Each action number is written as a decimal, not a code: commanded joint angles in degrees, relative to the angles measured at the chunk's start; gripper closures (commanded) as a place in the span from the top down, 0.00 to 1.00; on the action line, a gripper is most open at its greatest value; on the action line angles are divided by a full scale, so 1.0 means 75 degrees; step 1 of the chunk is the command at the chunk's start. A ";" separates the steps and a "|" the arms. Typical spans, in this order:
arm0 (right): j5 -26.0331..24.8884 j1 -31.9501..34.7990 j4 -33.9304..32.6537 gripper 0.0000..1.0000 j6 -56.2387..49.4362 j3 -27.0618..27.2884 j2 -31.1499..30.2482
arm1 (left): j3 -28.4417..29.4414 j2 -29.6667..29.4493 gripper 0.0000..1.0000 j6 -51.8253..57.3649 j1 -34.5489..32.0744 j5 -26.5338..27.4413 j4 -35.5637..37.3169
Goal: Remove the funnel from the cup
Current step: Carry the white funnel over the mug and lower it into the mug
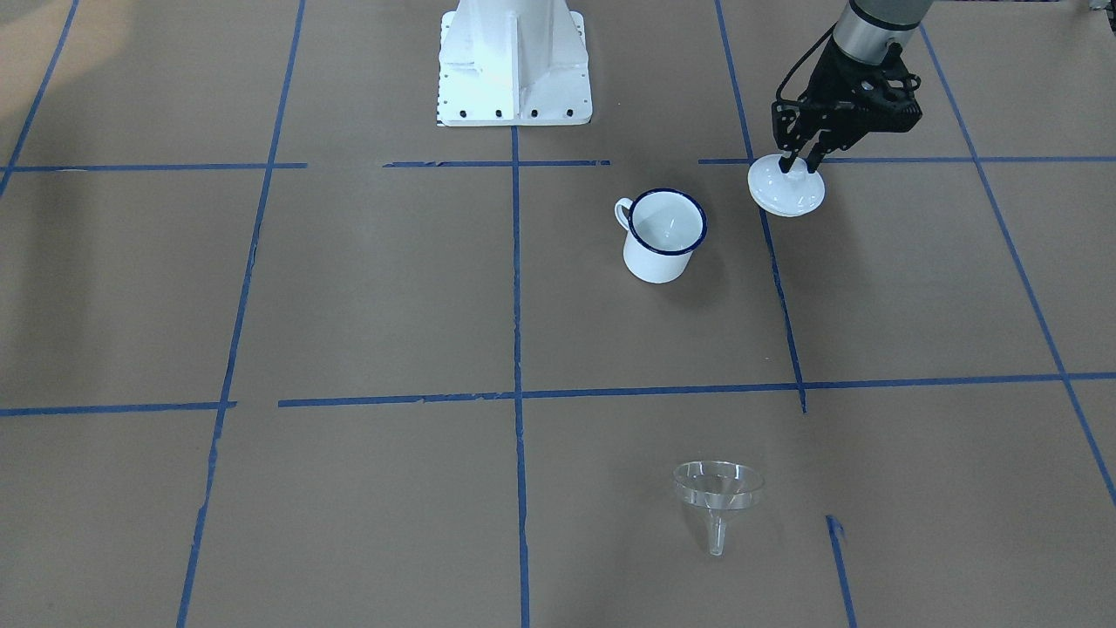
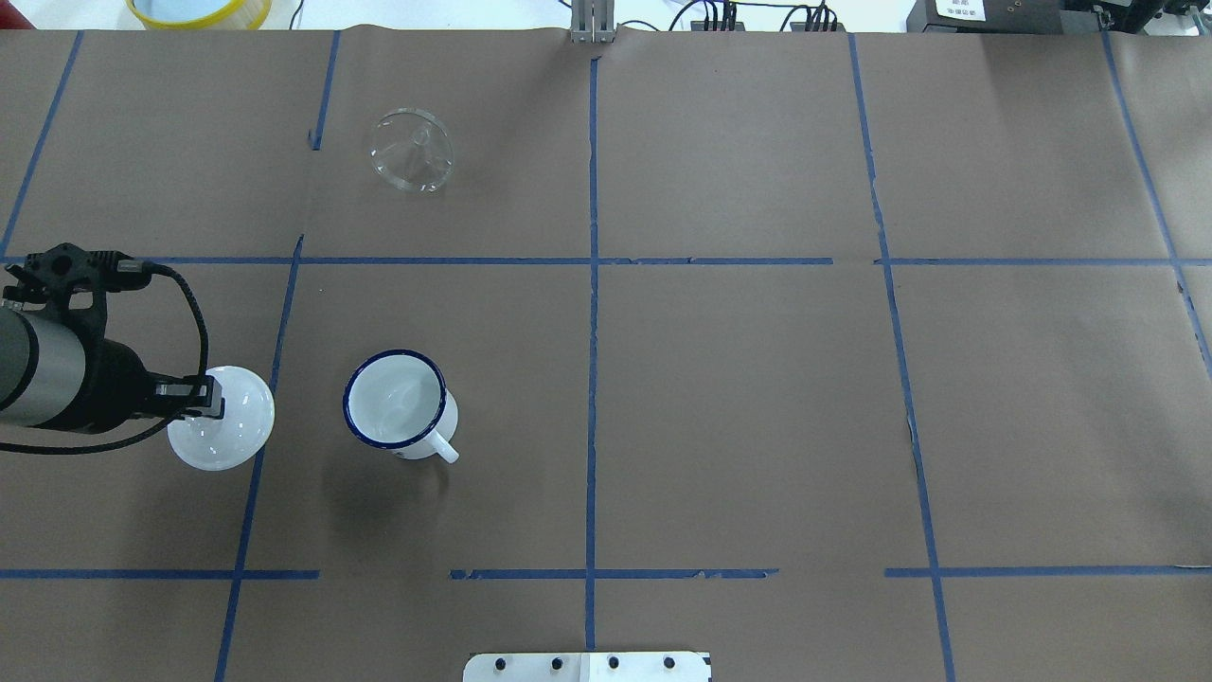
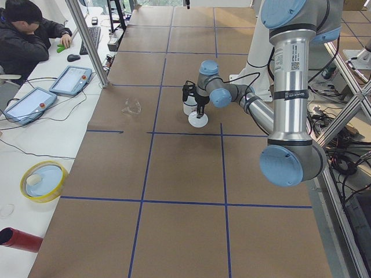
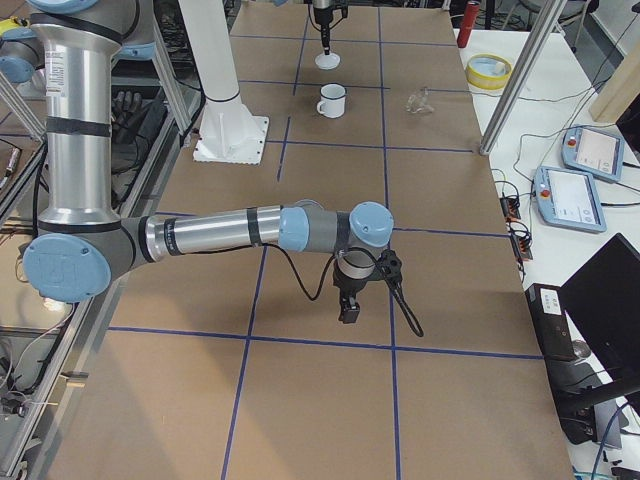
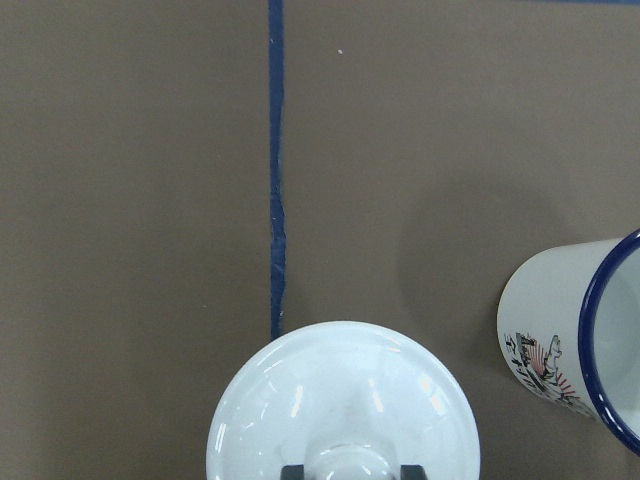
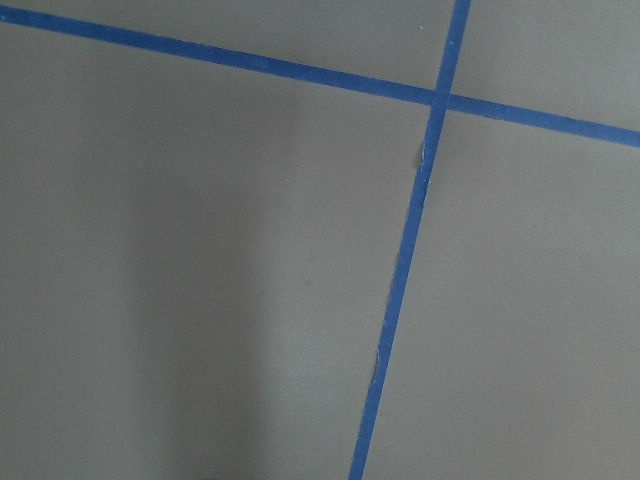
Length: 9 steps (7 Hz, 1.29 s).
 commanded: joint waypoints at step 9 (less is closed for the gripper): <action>0.0000 0.0000 0.0000 1.00 0.0000 -0.0006 0.0000 | 0.1902 -0.3583 0.00 -0.0513 0.0311 -0.0484 0.2053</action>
